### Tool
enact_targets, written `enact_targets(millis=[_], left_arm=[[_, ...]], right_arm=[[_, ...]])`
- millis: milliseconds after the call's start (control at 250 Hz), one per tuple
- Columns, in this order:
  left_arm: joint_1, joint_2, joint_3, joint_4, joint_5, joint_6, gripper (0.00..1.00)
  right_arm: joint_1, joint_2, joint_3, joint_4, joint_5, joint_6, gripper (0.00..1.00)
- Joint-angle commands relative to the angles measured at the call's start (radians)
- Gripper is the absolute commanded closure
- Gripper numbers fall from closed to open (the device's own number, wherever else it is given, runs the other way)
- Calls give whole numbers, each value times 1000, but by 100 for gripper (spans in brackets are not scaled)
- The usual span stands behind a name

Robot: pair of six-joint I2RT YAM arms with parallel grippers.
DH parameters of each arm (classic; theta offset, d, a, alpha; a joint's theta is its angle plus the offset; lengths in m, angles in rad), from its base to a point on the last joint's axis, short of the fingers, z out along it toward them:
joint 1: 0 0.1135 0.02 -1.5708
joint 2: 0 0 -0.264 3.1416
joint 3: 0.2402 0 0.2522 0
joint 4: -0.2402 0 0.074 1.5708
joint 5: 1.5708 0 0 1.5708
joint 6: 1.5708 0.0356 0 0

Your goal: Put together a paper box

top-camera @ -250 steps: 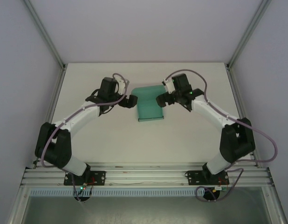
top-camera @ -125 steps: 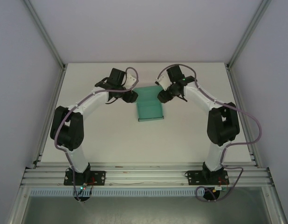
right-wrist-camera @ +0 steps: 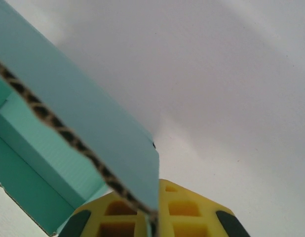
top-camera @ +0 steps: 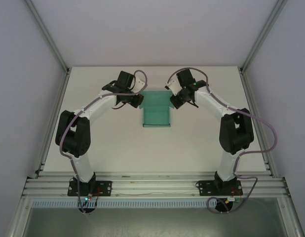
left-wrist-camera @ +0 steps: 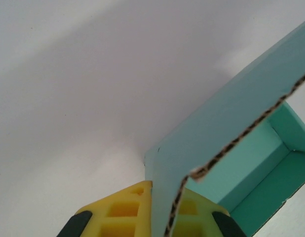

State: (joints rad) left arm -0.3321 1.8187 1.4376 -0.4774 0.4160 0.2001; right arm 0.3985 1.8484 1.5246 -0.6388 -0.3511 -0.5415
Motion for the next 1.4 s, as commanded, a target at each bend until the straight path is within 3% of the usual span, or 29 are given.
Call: enact_targets(millis=[0,196,332,492,608,767,911,1083,1219,1363,1395], left_arm=[[2,-11,26,35,-39,-127,100],[-27,-27,-38,189,-64,-388,100],[-74,-9,-63,255,-185,-533,100],[-100,2,-103,369,-146,-662,99],[-126,1,-127,405,-152,-681,99],[-151,7,-162,401,-219,-646,99],[-159,-14,-257,439,-209,-597,99],[-160,-60,-391,496,-214,-584,99],[-160,-84,-440,530,-177,-594,82],[-160,-131,-451,501,-180,-600,76],[-161,-145,-450,489,-186,-599,70]], right_arm=[[-3,-24,36,9,33,148,99],[30,-79,-64,214,88,547,100],[80,-91,-152,358,179,730,100],[138,-71,-180,401,250,806,100],[158,-52,-190,411,306,865,100],[200,-50,-238,461,388,878,100],[220,-70,-347,558,457,861,100],[225,-76,-487,690,438,805,100],[242,-85,-551,755,437,781,100],[260,-107,-598,773,467,722,100],[265,-114,-610,782,475,709,100]])
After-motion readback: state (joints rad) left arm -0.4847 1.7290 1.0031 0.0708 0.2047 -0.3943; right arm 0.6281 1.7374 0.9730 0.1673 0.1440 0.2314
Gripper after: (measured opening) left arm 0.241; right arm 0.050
